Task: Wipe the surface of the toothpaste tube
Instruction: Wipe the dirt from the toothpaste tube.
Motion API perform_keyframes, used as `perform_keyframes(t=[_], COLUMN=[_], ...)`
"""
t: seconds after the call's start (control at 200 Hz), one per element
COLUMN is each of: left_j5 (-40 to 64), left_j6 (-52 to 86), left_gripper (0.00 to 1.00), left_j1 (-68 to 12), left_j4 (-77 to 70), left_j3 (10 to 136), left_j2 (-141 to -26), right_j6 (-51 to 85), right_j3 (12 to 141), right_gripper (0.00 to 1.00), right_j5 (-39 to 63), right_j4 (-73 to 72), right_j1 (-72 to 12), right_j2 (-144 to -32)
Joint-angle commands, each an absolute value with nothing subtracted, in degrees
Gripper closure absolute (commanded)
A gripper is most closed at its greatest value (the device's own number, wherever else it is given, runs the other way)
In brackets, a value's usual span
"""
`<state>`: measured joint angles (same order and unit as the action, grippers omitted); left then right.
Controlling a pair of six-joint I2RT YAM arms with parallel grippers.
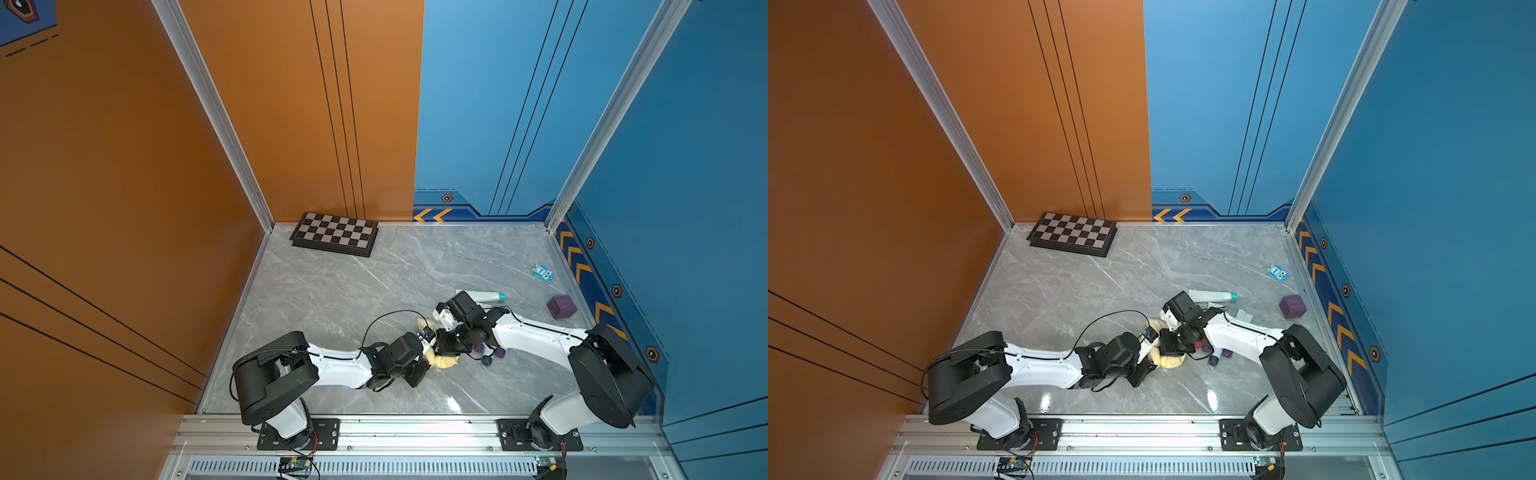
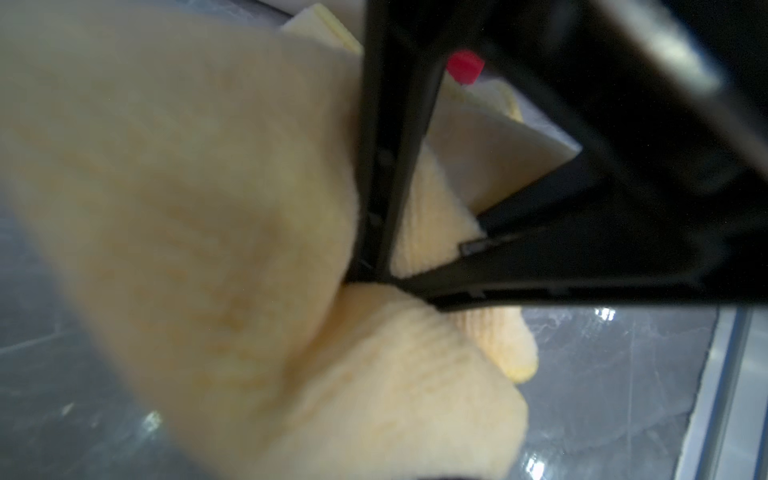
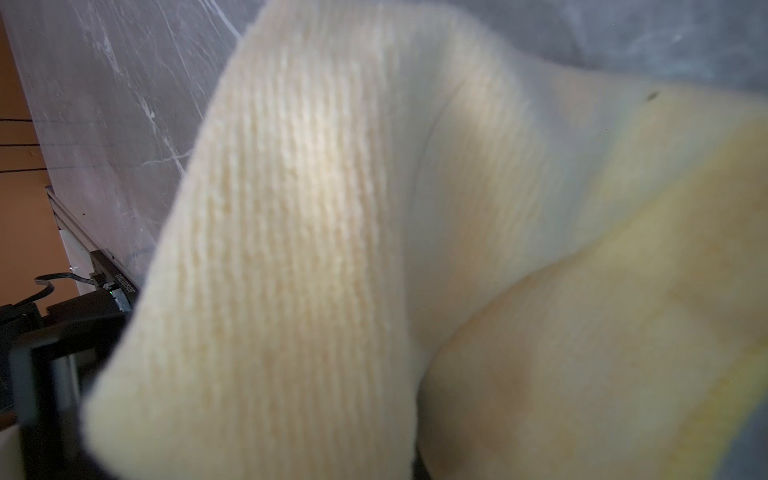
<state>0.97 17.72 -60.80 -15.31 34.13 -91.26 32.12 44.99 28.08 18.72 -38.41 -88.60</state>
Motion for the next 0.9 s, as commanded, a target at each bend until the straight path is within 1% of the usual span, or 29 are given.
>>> perform_keyframes(t=[0.0, 0.065, 0.2, 0.32, 0.42, 0.54, 0.791, 0.896], left_j5=[2.68, 2.37, 2.32, 2.37, 2.64, 2.81, 2.22, 1.85], left_j6=[15.16, 15.16, 15.29, 15.29, 15.20, 15.20, 15.12, 15.12], left_gripper=[1.00, 1.00, 1.00, 1.00, 1.00, 1.00, 1.00, 1.00], left_j1=[-61.01, -60.99, -60.82, -60.72, -60.75, -60.73, -60.56, -60.28], left_j4=[-9.93, -9.94, -9.95, -10.01, -9.87, -9.85, -9.90, -9.92], left_j3=[32.08, 31.70, 31.36, 31.32, 31.43, 31.63, 31.84, 31.77], left_j2=[-94.68, -94.37, -93.90, -94.04, -94.18, -94.58, -95.22, -95.02], right_j6=[33.83, 32.37, 29.39, 27.96, 27.60, 27.94, 31.64, 32.98], right_j3=[43.68, 43.90, 44.20, 44.43, 44.45, 44.81, 44.19, 43.08], right_gripper=[1.00, 1.00, 1.00, 1.00, 1.00, 1.00, 1.00, 1.00], right_j5=[23.38, 18.72, 10.23, 8.51, 7.16, 9.57, 21.20, 23.32], right_j4=[17.10, 20.21, 25.63, 27.22, 27.90, 27.19, 21.92, 20.22], right_j1=[-39.81, -39.63, -36.56, -32.99, -31.76, -33.02, -39.78, -43.24], right_j2=[-93.72, -93.49, -90.92, -89.16, -88.55, -89.38, -91.90, -92.62])
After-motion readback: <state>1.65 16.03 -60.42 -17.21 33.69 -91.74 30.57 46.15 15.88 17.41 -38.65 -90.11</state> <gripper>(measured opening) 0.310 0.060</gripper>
